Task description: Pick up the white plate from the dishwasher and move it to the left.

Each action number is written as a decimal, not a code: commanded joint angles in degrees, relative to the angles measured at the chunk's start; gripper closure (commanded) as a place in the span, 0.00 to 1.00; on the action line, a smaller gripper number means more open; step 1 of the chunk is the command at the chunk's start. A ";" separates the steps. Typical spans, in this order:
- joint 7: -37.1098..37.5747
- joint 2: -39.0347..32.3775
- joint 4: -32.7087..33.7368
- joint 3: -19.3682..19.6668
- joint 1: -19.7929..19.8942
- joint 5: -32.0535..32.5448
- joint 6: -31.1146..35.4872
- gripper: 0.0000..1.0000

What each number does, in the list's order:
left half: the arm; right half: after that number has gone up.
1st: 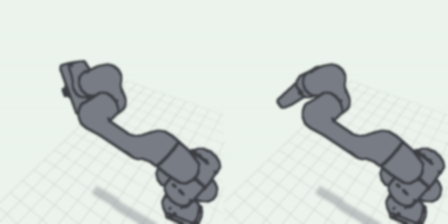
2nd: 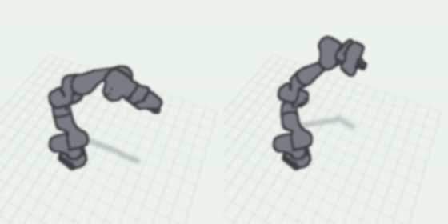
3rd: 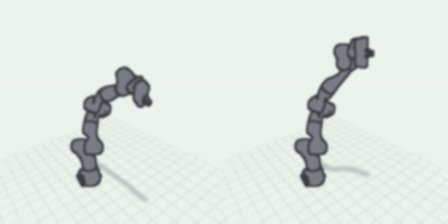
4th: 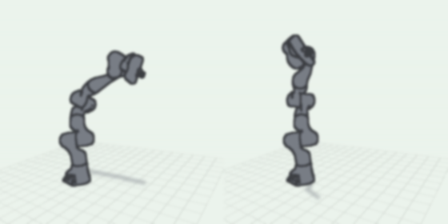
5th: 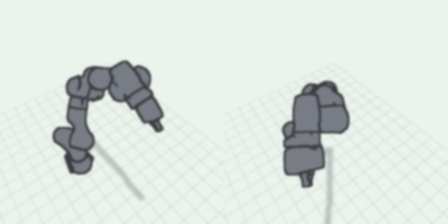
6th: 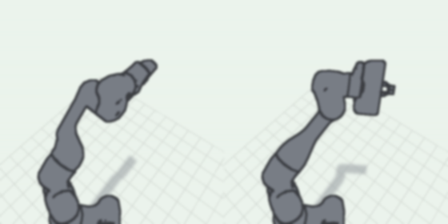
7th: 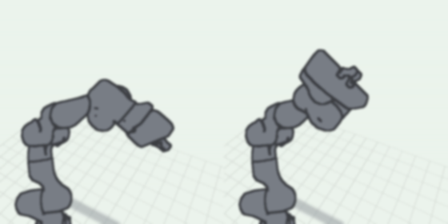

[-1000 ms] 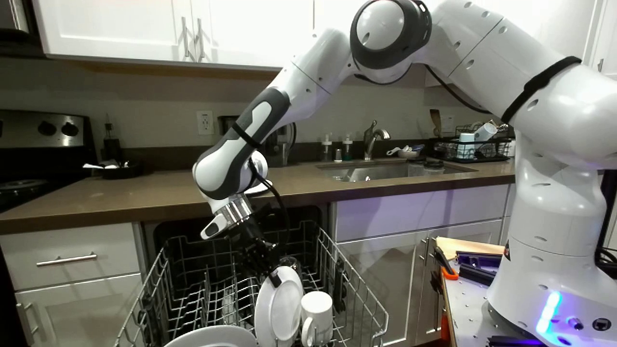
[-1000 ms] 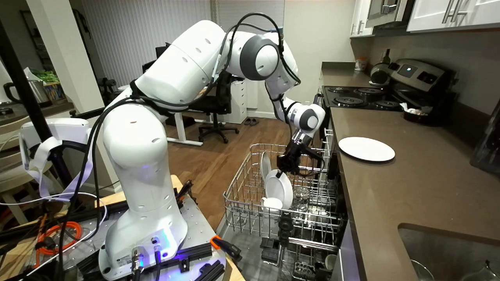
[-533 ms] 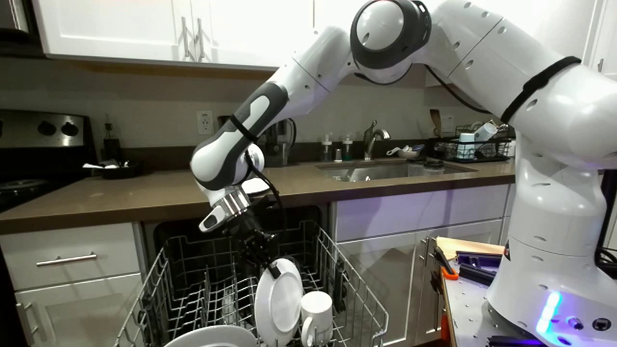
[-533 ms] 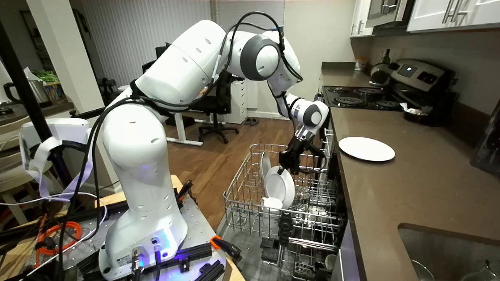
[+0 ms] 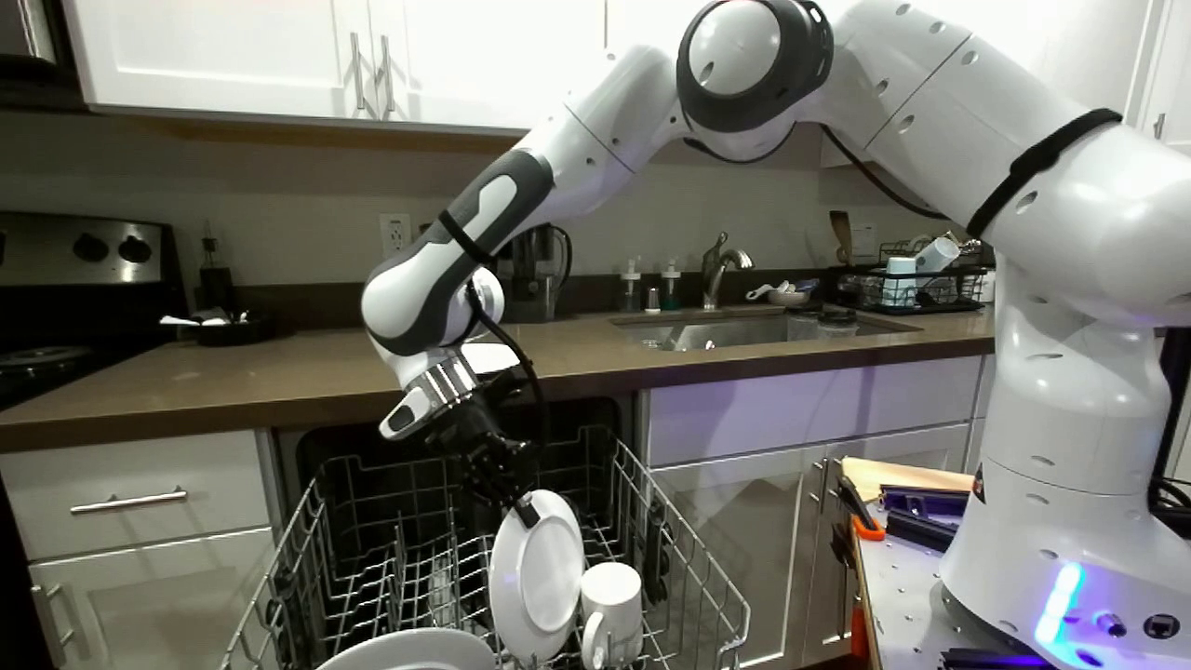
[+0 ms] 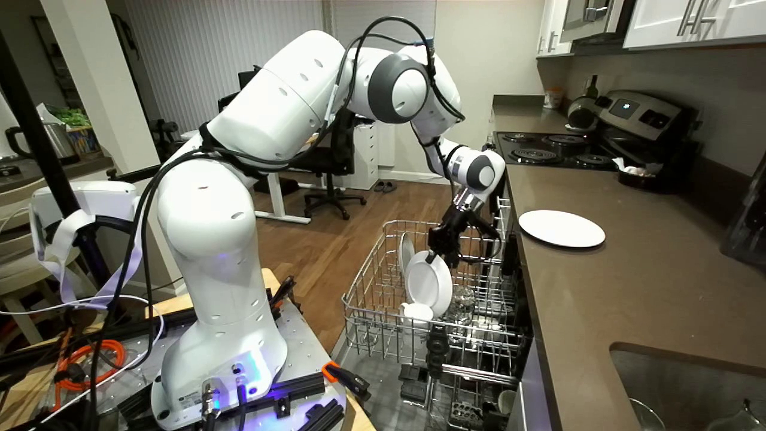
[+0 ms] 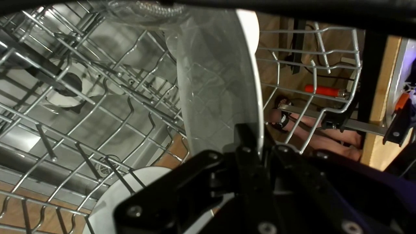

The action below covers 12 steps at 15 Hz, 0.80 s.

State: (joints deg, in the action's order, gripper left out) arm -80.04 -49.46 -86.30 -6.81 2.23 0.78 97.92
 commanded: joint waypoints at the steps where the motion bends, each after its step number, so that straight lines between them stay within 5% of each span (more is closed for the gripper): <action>1: -0.94 2.35 -0.98 -1.08 0.51 -0.05 -5.03 0.98; 12: -0.53 4.17 -1.12 -1.41 0.14 -0.20 -8.12 0.98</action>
State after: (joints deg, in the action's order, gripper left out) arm -80.05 -47.40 -86.26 -7.49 2.13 0.78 94.33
